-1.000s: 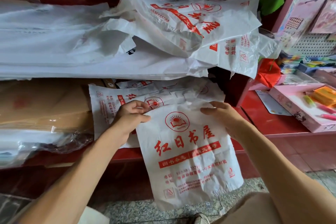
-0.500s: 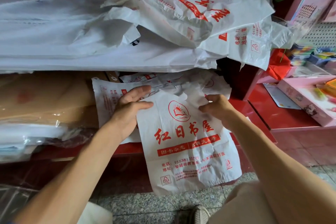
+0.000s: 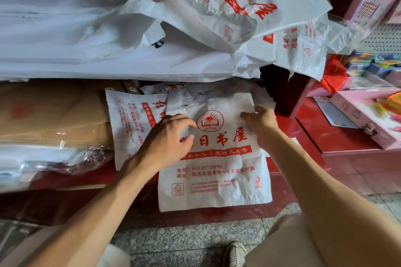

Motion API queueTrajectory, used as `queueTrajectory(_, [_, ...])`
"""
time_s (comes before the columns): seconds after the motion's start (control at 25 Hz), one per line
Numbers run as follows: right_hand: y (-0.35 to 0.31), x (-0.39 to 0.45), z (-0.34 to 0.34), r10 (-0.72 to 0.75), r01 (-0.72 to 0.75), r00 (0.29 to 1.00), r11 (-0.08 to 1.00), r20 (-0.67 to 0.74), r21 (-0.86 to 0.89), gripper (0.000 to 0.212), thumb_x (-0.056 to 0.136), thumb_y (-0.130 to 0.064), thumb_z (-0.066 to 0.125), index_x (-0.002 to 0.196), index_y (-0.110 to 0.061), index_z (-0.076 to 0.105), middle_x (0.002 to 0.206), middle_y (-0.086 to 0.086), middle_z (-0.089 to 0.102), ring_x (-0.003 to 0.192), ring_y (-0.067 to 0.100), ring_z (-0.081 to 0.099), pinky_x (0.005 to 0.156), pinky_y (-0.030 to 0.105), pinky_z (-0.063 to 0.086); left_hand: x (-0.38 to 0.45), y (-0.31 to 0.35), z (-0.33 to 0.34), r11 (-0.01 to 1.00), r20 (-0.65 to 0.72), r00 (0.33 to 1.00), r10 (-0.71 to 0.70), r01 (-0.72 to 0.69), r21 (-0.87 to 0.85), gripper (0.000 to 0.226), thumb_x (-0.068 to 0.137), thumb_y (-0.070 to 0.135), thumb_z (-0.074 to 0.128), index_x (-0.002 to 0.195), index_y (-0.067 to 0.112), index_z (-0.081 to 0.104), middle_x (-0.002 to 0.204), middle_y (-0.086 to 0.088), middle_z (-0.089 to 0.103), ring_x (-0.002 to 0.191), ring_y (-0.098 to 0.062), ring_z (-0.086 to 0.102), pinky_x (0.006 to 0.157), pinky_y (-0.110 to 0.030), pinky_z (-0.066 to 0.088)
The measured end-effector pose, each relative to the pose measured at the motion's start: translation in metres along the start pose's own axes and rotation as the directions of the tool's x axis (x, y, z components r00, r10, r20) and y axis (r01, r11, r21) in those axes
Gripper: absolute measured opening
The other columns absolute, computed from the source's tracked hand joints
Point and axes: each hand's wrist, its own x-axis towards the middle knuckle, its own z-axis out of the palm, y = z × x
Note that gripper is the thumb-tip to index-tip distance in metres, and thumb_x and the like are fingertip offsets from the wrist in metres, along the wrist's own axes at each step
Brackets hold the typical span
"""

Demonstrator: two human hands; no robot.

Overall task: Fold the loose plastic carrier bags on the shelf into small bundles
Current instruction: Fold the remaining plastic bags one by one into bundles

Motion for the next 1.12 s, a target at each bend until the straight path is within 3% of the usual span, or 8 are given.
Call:
queueTrajectory(0.2, [0.001, 0.008, 0.020, -0.398, 0.318, 0.917, 0.723, 0.007, -0.614, 0.045, 0.086, -0.018, 0.065, 0.128, -0.017, 0.051, 0.125, 0.008, 0.059, 0.111, 0.032, 0.057, 0.090, 0.040, 0.050, -0.037, 0.022, 0.001, 0.974, 0.416, 0.900, 0.128, -0.193, 0.118, 0.069, 0.081, 0.065, 0.058, 0.139, 0.030, 0.047, 0.136, 0.010, 0.048, 0.122, -0.011, 0.043, 0.107, -0.038, 0.040])
queueTrajectory(0.36, [-0.012, -0.036, 0.023, -0.471, 0.610, 0.788, 0.513, 0.397, -0.604, 0.036, 0.087, -0.026, 0.069, 0.121, -0.017, 0.060, 0.123, 0.005, 0.062, 0.107, 0.024, 0.062, 0.088, 0.039, 0.054, -0.057, 0.017, -0.002, 0.931, 0.593, 0.804, 0.027, -0.236, 0.279, 0.114, 0.075, 0.058, 0.072, 0.154, 0.037, -0.007, 0.163, 0.008, -0.012, 0.149, -0.015, -0.008, 0.122, -0.039, 0.001])
queueTrajectory(0.52, [0.004, -0.105, -0.003, -0.044, 0.735, 0.603, 0.419, 0.797, -0.533, 0.079, 0.082, -0.054, 0.069, 0.147, -0.026, 0.034, 0.143, -0.005, 0.047, 0.130, 0.016, 0.047, 0.102, 0.027, 0.040, -0.059, 0.020, -0.001, 0.987, 0.363, 0.923, 0.129, -0.156, 0.045, 0.068, 0.081, 0.020, 0.057, 0.145, 0.027, 0.037, 0.148, 0.003, 0.044, 0.136, -0.015, 0.038, 0.115, -0.033, 0.028])
queueTrajectory(0.68, [0.027, -0.123, -0.025, -0.133, 0.757, 0.653, 0.161, 0.746, -0.634, 0.090, 0.080, -0.040, 0.069, 0.153, -0.027, 0.018, 0.155, -0.006, 0.032, 0.141, 0.016, 0.032, 0.113, 0.034, 0.031, -0.052, 0.027, -0.012, 0.999, 0.240, 0.970, -0.034, 0.040, -0.022, 0.036, 0.089, 0.022, 0.051, 0.124, 0.028, 0.056, 0.115, 0.002, 0.068, 0.088, -0.014, 0.064, 0.076, -0.027, 0.047])
queueTrajectory(0.76, [0.027, -0.111, -0.035, -0.238, 0.710, 0.705, 0.247, 0.668, -0.660, 0.061, 0.079, -0.019, 0.064, 0.136, -0.028, 0.045, 0.127, 0.000, 0.061, 0.113, 0.024, 0.060, 0.090, 0.035, 0.050, -0.053, 0.027, -0.021, 0.998, 0.375, 0.927, -0.015, -0.007, 0.059, 0.055, 0.085, 0.026, 0.055, 0.136, 0.039, 0.042, 0.139, 0.011, 0.055, 0.077, -0.005, 0.060, 0.075, -0.019, 0.046])
queueTrajectory(0.88, [0.016, -0.089, -0.052, -0.274, 0.637, 0.768, 0.417, 0.579, -0.648, 0.028, 0.078, -0.005, 0.059, 0.098, -0.023, 0.069, 0.078, -0.007, 0.067, 0.068, 0.011, 0.062, 0.058, 0.020, 0.047, -0.057, 0.023, -0.026, 0.989, 0.535, 0.842, -0.073, -0.009, 0.149, 0.083, 0.082, 0.014, 0.058, 0.149, 0.044, 0.018, 0.155, 0.016, 0.028, 0.127, -0.011, 0.049, 0.107, -0.023, 0.038])
queueTrajectory(1.0, [0.007, -0.068, -0.060, -0.271, 0.516, 0.850, 0.599, 0.452, -0.612, 0.024, 0.086, -0.011, 0.064, 0.064, -0.020, 0.063, 0.050, -0.013, 0.049, 0.043, 0.000, 0.043, 0.043, 0.016, 0.030, -0.048, 0.010, -0.026, 0.915, 0.281, 0.924, -0.259, 0.328, -0.236, 0.037, 0.088, 0.010, 0.058, 0.118, 0.033, 0.057, 0.125, 0.005, 0.062, 0.109, -0.013, 0.059, 0.085, -0.027, 0.049])
queueTrajectory(1.12, [0.017, -0.047, -0.057, -0.194, 0.326, 0.937, 0.782, 0.290, -0.531, 0.034, 0.087, -0.018, 0.068, 0.057, -0.008, 0.055, 0.049, -0.007, 0.045, 0.045, 0.006, 0.040, 0.045, 0.029, 0.037, -0.039, -0.010, -0.022, 0.761, 0.161, 0.843, -0.513, 0.534, -0.368, 0.022, 0.076, 0.025, 0.070, 0.097, 0.023, 0.069, 0.098, 0.002, 0.072, 0.091, -0.021, 0.066, 0.074, -0.029, 0.052])
